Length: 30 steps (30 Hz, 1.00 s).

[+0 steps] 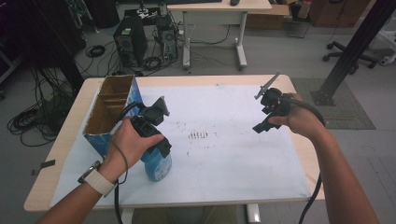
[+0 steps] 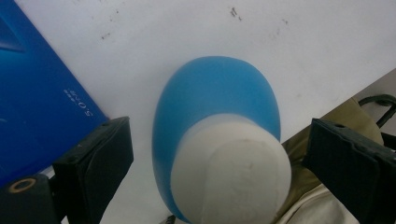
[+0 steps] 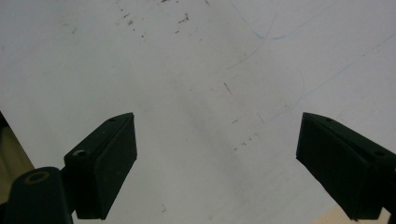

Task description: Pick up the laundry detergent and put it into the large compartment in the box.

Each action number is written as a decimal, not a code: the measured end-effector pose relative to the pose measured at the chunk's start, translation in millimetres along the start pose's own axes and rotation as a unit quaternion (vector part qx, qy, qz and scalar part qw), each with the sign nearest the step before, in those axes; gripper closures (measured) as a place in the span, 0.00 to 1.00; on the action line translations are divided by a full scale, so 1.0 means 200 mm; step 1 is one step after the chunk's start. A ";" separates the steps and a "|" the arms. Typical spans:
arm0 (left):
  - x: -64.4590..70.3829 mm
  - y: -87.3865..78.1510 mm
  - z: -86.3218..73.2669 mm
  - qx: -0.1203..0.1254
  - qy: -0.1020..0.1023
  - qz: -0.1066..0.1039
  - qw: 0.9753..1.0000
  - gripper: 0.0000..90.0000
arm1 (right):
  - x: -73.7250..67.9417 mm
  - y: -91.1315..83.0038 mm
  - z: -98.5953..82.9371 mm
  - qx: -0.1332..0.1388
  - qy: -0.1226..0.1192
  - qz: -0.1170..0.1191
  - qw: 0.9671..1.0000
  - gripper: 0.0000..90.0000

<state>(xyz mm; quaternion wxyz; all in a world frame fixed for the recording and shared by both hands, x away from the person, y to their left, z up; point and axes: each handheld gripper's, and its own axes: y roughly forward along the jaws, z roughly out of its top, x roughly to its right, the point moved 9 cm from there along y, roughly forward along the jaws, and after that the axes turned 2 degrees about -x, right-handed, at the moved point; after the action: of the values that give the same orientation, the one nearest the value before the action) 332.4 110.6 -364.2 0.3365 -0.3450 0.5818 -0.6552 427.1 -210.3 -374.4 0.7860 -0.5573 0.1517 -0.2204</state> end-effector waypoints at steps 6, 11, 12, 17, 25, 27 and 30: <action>0.00 0.02 0.00 -0.004 0.000 0.001 1.000 0.10 | 0.00 0.00 0.00 0.000 -0.001 0.000 1.000 0.14; -0.01 0.04 0.00 -0.004 0.000 0.002 1.000 0.11 | 0.00 0.00 0.00 0.001 -0.001 0.000 1.000 0.14; -0.01 0.04 0.00 -0.005 0.000 0.002 1.000 0.11 | 0.00 0.00 0.00 0.002 0.000 0.001 1.000 0.14; -0.01 0.05 0.00 -0.004 0.001 0.003 1.000 0.13 | 0.00 0.00 0.00 0.002 0.000 0.001 1.000 0.14; -0.01 0.07 0.01 -0.003 0.000 0.004 1.000 0.15 | 0.00 0.00 -0.01 0.001 0.001 0.001 1.000 0.14; -0.02 0.07 0.01 -0.005 0.002 0.006 1.000 0.16 | 0.00 0.01 -0.01 0.001 0.001 0.001 1.000 0.14; -0.02 0.07 0.01 -0.003 0.002 0.005 1.000 0.19 | 0.00 0.01 -0.01 0.001 0.001 0.002 1.000 0.14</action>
<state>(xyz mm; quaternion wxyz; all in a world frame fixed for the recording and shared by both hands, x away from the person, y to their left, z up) 336.5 111.9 -378.6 0.3374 -0.3421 0.5863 -0.6522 426.5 -210.9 -377.1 0.7871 -0.5558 0.1534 -0.2191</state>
